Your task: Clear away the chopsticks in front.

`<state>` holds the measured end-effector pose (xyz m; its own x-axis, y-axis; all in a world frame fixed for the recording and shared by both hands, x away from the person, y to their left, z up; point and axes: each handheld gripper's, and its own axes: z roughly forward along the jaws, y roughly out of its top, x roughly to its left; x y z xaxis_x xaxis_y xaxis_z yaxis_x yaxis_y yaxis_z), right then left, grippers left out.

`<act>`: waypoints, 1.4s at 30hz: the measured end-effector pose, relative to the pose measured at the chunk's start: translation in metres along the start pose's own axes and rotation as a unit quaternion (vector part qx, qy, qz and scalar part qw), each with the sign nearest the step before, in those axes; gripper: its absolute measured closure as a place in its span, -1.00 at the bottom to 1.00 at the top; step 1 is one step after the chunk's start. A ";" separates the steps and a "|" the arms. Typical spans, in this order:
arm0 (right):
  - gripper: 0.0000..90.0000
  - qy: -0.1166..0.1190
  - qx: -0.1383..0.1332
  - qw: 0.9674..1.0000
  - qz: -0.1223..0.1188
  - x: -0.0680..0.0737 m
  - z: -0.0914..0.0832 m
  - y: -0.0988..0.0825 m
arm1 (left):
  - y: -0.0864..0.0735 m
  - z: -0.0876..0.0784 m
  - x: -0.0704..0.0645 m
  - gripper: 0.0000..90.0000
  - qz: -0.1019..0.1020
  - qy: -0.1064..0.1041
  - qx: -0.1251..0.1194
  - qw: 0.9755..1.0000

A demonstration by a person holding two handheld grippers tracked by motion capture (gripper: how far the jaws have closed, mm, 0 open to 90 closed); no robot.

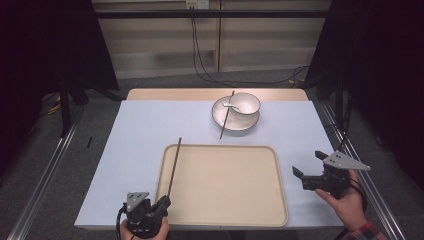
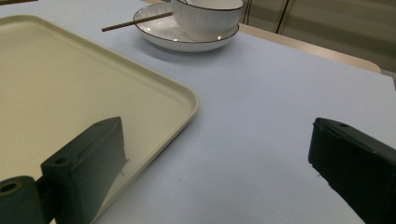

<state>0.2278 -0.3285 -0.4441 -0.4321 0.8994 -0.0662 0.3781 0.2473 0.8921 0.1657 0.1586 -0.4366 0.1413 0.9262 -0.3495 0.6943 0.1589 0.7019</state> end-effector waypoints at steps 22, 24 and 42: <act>-0.92 -0.001 -0.002 1.000 -0.002 -0.001 -0.001 0.000 | -0.006 0.005 0.003 0.92 -0.006 0.008 0.022 1.000; -0.92 -0.001 -0.002 1.000 -0.001 -0.001 -0.001 0.000 | -0.006 0.006 0.003 0.92 -0.011 0.009 0.023 1.000; -0.92 0.001 -0.002 1.000 -0.002 -0.001 0.000 0.000 | -0.007 0.013 0.003 0.91 -0.015 0.027 0.033 0.999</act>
<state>0.2281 -0.3295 -0.4439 -0.4353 0.8977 -0.0683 0.3736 0.2492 0.8935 0.1705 0.1558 -0.4510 0.0832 0.9389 -0.3341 0.7428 0.1651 0.6488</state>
